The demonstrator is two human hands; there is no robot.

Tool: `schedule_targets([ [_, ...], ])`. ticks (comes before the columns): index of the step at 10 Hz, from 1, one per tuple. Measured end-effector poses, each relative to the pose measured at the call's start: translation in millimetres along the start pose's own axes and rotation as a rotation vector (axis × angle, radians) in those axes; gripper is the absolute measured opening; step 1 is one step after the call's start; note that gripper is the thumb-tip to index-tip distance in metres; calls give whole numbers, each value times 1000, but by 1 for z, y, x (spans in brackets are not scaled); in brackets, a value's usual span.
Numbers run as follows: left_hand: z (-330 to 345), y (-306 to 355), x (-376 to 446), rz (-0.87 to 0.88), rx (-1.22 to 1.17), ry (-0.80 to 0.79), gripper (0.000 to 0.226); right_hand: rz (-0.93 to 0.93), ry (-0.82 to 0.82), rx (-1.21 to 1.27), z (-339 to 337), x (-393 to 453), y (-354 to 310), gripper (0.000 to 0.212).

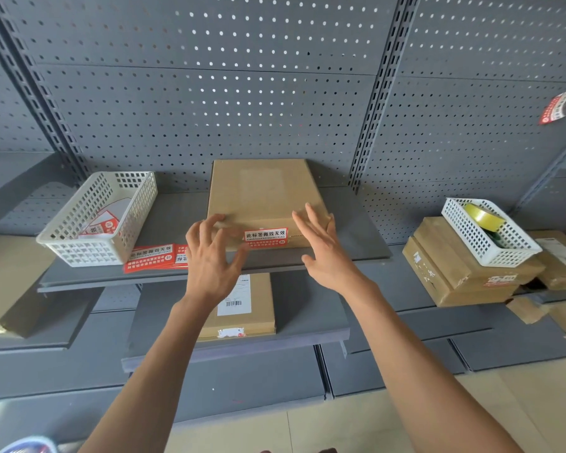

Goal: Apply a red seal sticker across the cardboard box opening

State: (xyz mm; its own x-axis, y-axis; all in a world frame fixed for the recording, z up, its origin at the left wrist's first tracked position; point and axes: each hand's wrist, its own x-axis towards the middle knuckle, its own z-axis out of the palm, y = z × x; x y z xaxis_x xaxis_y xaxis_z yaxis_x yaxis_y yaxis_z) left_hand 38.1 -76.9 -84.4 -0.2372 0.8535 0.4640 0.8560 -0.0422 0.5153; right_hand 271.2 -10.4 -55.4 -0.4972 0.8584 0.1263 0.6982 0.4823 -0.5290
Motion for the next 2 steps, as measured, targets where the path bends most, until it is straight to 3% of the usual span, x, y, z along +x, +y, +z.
schedule_targets([
  [1, -10, 5, -2, -10, 51, 37, 37, -35, 32, 11, -7, -11, -2, 76],
  [2, -26, 13, 17, -143, 27, 77, 45, -115, 214, 58, -30, -17, -11, 55],
])
